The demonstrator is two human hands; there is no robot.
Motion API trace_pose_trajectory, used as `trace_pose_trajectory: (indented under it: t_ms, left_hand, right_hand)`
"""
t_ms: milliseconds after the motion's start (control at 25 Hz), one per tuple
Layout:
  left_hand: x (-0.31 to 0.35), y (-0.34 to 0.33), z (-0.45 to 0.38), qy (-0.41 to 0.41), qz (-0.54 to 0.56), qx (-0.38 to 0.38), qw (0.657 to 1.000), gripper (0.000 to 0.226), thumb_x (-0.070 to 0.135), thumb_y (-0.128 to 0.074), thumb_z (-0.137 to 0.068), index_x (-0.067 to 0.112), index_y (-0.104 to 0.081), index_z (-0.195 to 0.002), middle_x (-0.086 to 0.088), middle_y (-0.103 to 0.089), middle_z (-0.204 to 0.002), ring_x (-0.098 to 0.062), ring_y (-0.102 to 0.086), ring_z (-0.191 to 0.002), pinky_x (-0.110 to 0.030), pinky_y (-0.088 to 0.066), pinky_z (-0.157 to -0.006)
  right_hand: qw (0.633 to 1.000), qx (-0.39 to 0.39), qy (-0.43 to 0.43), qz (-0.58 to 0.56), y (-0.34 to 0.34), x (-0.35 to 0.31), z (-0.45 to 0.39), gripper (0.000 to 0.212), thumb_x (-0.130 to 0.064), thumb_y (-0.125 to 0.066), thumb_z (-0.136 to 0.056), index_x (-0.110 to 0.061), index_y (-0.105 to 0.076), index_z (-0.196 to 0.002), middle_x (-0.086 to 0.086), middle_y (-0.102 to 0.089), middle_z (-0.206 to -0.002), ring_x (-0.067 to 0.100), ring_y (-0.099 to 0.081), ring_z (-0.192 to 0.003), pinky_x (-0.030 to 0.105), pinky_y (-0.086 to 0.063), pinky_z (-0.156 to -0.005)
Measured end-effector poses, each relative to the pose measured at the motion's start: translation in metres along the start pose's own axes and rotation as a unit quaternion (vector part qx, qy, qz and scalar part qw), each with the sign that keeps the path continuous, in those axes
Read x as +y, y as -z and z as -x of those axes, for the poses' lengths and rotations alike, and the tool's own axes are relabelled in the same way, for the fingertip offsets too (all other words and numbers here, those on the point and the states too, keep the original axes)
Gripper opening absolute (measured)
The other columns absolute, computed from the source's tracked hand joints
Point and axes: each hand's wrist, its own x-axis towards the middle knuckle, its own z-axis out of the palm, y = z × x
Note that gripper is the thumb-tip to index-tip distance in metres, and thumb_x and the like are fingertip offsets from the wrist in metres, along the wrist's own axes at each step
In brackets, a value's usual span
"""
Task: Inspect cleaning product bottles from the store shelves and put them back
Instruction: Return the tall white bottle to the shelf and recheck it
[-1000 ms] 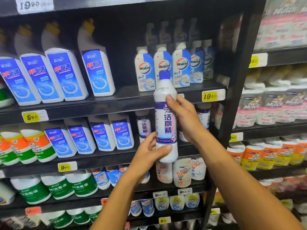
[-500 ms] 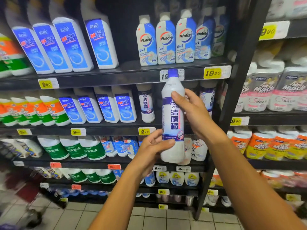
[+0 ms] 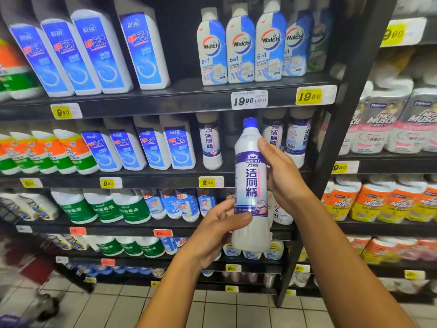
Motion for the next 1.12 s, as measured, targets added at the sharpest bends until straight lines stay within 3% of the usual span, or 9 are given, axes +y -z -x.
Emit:
trace_pose_trajectory:
  t_ms: [80,240,400,560,680,800,960,1040,1120]
  left_hand:
    - [0.0,0.007,-0.001,0.006,0.0,-0.002,1.0,0.059,0.026,-0.077,-0.07,0.011,-0.062,-0.125,-0.01,-0.071,-0.118,-0.022,-0.068,-0.105,-0.034,-0.056,-0.086]
    - [-0.002,0.03,-0.011,0.011,-0.007,-0.001,1.0,0.052,0.016,-0.072,-0.077,0.01,-0.061,-0.127,-0.011,-0.07,-0.121,-0.025,-0.067,-0.11,-0.036,-0.054,-0.091]
    - [-0.01,0.054,-0.031,0.017,0.015,-0.027,0.999,0.046,0.017,-0.074,-0.081,0.012,-0.064,-0.125,-0.01,-0.07,-0.123,-0.023,-0.067,-0.111,-0.035,-0.056,-0.087]
    - [-0.017,0.071,-0.061,0.024,-0.005,-0.049,0.999,0.045,0.031,-0.079,-0.077,0.024,-0.068,-0.12,-0.006,-0.069,-0.125,-0.022,-0.065,-0.116,-0.041,-0.052,-0.095]
    - [-0.008,0.077,-0.091,0.019,-0.042,-0.032,0.998,0.035,0.034,-0.075,-0.08,0.028,-0.069,-0.114,-0.001,-0.072,-0.118,-0.016,-0.068,-0.107,-0.036,-0.054,-0.089]
    - [0.006,0.082,-0.118,-0.002,-0.102,0.012,0.995,0.033,0.026,-0.07,-0.088,0.024,-0.063,-0.12,-0.003,-0.07,-0.122,-0.013,-0.068,-0.105,-0.026,-0.053,-0.084]
    - [0.028,0.105,-0.136,-0.051,-0.211,0.181,0.959,0.039,0.02,-0.068,-0.091,0.019,-0.051,-0.125,-0.002,-0.057,-0.129,0.0,-0.057,-0.096,-0.011,-0.045,-0.068]
    - [0.03,0.118,-0.141,-0.076,-0.252,0.219,0.94,0.044,0.014,-0.067,-0.091,0.02,-0.047,-0.129,-0.004,-0.053,-0.135,-0.003,-0.054,-0.105,-0.012,-0.043,-0.082]
    - [0.029,0.125,-0.147,-0.064,-0.276,0.223,0.933,0.063,0.01,-0.066,-0.092,0.016,-0.034,-0.146,-0.007,-0.044,-0.148,-0.015,-0.047,-0.128,-0.024,-0.041,-0.099]
  right_hand:
    - [1.0,0.01,-0.003,-0.009,-0.004,0.004,0.0,0.034,-0.063,-0.067,-0.079,-0.036,-0.072,-0.097,0.0,-0.076,-0.098,0.018,-0.074,-0.091,0.038,-0.061,-0.078]
    - [0.999,0.011,-0.038,0.002,-0.009,0.015,-0.001,0.062,-0.056,-0.068,-0.075,-0.012,-0.062,-0.118,0.003,-0.077,-0.101,0.017,-0.074,-0.092,0.028,-0.058,-0.07]
    - [0.995,-0.024,-0.065,0.077,-0.012,0.026,-0.001,0.048,-0.045,-0.07,-0.082,-0.016,-0.061,-0.12,-0.001,-0.077,-0.1,0.013,-0.074,-0.087,0.024,-0.057,-0.065]
    - [0.993,0.023,-0.059,0.103,-0.015,0.03,-0.019,0.031,-0.027,-0.07,-0.089,-0.015,-0.064,-0.117,0.003,-0.077,-0.1,0.018,-0.074,-0.088,0.036,-0.06,-0.075]
    - [0.994,0.047,-0.057,0.086,-0.016,0.022,-0.047,0.029,-0.018,-0.07,-0.089,-0.011,-0.064,-0.117,0.006,-0.077,-0.1,0.023,-0.073,-0.089,0.042,-0.059,-0.083]
    - [0.993,0.068,-0.056,0.081,-0.018,0.016,-0.077,0.034,-0.013,-0.069,-0.089,-0.005,-0.06,-0.121,0.009,-0.074,-0.1,0.023,-0.071,-0.087,0.043,-0.057,-0.084]
    - [0.994,0.08,-0.019,0.073,-0.018,0.008,-0.111,0.026,-0.003,-0.071,-0.087,-0.009,-0.055,-0.107,0.007,-0.073,-0.1,0.021,-0.071,-0.087,0.036,-0.06,-0.079]
    - [0.994,0.085,-0.006,0.072,-0.018,0.009,-0.122,0.029,0.001,-0.071,-0.085,-0.015,-0.052,-0.099,0.001,-0.073,-0.098,0.013,-0.072,-0.083,0.029,-0.061,-0.07]
    - [0.992,0.087,-0.004,0.089,-0.016,0.015,-0.131,0.035,0.003,-0.072,-0.084,-0.014,-0.046,-0.101,-0.002,-0.067,-0.103,0.004,-0.07,-0.081,0.02,-0.057,-0.063]
